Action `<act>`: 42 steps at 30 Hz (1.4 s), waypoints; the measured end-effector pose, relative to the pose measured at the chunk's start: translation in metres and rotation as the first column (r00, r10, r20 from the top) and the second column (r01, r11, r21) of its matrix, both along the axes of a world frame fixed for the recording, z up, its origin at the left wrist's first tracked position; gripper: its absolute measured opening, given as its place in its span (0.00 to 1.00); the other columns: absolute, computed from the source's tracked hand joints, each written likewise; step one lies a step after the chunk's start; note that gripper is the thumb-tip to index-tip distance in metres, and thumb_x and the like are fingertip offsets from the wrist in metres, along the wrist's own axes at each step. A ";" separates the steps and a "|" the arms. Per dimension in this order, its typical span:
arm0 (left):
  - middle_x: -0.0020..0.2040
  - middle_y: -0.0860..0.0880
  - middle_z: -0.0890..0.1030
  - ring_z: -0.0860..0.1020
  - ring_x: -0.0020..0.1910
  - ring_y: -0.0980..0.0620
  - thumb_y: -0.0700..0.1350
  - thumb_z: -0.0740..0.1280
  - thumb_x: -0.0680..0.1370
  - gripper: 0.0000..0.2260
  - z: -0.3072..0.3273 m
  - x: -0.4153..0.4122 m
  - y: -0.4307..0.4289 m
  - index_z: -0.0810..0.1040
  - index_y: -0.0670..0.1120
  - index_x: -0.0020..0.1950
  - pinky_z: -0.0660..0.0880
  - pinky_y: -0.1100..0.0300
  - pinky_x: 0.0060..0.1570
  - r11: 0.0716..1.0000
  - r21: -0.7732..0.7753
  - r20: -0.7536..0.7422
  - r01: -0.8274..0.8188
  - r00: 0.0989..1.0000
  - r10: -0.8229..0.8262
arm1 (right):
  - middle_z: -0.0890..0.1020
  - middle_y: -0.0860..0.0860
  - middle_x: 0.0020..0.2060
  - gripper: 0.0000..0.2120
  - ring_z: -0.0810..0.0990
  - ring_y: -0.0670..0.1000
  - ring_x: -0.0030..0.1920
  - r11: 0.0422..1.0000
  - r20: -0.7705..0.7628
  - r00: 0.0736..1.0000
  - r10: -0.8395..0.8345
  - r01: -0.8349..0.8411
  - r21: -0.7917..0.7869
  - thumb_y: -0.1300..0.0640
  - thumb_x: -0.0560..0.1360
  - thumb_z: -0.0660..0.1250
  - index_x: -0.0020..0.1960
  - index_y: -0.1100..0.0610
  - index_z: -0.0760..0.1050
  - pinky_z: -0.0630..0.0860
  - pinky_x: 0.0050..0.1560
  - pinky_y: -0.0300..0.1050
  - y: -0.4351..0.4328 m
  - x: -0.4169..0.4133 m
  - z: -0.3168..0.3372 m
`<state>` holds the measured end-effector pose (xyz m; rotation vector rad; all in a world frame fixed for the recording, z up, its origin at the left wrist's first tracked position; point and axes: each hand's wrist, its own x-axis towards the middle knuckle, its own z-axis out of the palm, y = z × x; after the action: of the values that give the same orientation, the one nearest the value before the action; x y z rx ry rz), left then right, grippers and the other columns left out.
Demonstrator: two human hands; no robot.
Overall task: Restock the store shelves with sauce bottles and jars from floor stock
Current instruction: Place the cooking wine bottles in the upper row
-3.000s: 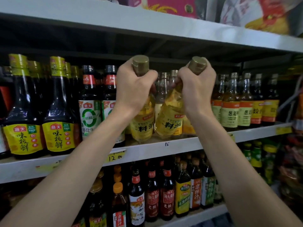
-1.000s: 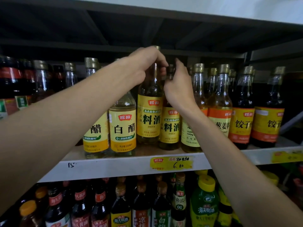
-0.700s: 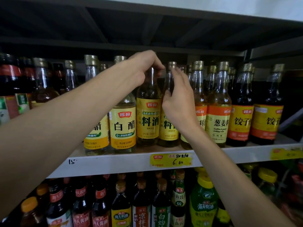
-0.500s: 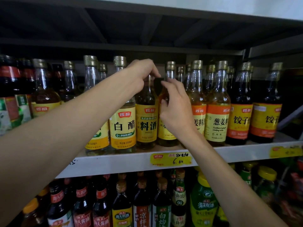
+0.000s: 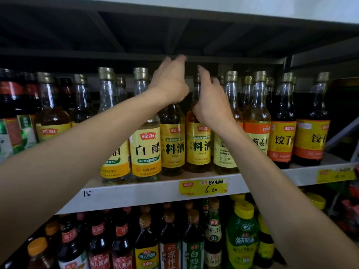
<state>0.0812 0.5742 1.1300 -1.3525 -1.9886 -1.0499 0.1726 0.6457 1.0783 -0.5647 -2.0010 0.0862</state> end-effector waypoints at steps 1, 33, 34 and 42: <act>0.73 0.41 0.65 0.67 0.70 0.41 0.36 0.71 0.72 0.34 0.002 0.001 -0.002 0.63 0.49 0.76 0.71 0.51 0.63 0.992 -0.107 -0.110 -0.067 0.992 0.055 | 0.69 0.62 0.70 0.45 0.79 0.57 0.58 1.000 0.030 1.000 0.006 -0.005 -0.018 0.66 0.71 0.72 0.79 0.49 0.51 0.71 0.45 0.36 0.002 0.000 0.005; 0.71 0.40 0.61 0.64 0.67 0.37 0.55 0.80 0.62 0.47 0.022 -0.022 0.042 0.61 0.50 0.76 0.70 0.43 0.62 0.494 -0.603 -0.571 -0.626 0.771 0.281 | 0.78 0.55 0.54 0.34 0.79 0.54 0.48 0.969 0.162 0.976 0.144 -0.106 -0.222 0.60 0.76 0.67 0.76 0.54 0.54 0.75 0.43 0.47 0.041 -0.054 0.033; 0.71 0.40 0.62 0.64 0.67 0.37 0.56 0.80 0.62 0.46 0.023 -0.024 0.042 0.62 0.50 0.75 0.70 0.43 0.61 0.501 -0.608 -0.559 -0.616 0.780 0.281 | 0.78 0.55 0.54 0.34 0.79 0.54 0.48 0.969 0.160 0.976 0.147 -0.110 -0.222 0.61 0.76 0.68 0.76 0.54 0.54 0.76 0.43 0.47 0.042 -0.055 0.032; 0.71 0.39 0.62 0.64 0.66 0.37 0.58 0.79 0.64 0.45 0.022 -0.031 0.046 0.63 0.49 0.75 0.71 0.45 0.59 0.550 -0.598 -0.540 -0.583 0.800 0.260 | 0.77 0.56 0.59 0.38 0.77 0.52 0.48 0.946 0.121 0.979 0.166 -0.123 -0.299 0.63 0.74 0.70 0.77 0.52 0.53 0.73 0.42 0.46 0.045 -0.061 0.031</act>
<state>0.0505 0.6202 1.1517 -1.1602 -2.3237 0.3458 0.1120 0.6903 1.1089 -0.6225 -2.1867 0.4473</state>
